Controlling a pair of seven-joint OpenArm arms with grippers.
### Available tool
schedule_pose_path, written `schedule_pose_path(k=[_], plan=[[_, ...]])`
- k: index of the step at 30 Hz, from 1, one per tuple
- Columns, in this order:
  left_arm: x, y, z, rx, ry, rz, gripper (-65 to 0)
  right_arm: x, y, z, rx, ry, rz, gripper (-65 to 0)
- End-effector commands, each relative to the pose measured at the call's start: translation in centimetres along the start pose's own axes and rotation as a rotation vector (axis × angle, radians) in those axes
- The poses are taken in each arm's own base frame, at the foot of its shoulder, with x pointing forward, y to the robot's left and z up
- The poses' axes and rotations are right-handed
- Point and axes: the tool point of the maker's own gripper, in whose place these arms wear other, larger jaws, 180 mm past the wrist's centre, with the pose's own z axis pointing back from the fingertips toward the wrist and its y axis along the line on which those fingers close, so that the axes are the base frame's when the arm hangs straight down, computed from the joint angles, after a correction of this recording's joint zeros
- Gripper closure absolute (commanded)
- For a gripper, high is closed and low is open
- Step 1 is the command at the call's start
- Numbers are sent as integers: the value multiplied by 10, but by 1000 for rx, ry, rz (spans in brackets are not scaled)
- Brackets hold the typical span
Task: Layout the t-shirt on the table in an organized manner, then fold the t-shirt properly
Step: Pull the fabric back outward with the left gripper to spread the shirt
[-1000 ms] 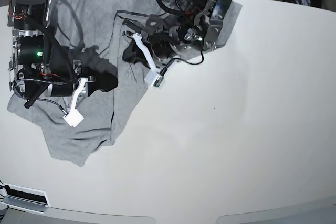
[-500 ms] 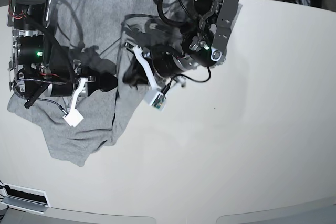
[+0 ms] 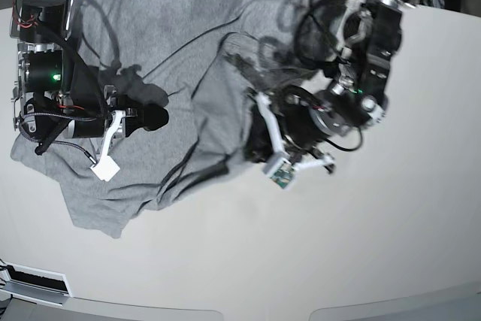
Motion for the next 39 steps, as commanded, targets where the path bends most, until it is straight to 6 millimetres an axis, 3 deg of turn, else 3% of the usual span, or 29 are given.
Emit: schedule_pose_path(k=[1,8,15,28,32,37,39], plan=[[21,11,4,9,-63,-28,0,17,3,7,2,-37,38,0],[32,64,26,85,-76,-145,0,17,4,7,3,-37,38,0],[59,100,40,140,-129,-223,0,17,4,7,3,-37,38,0],[115,199,31,191,-195,-124,0,17,4,7,3,-37,38,0],[124,218,31,175,-200,-85,0,18,4,7,6,-40,38,0],[128,227,32,172,-195,-71,-68,18,4,7,6,-40,38,0],[126,229,33,177,-187,-73,-138,18,4,7,6,-40,38,0]])
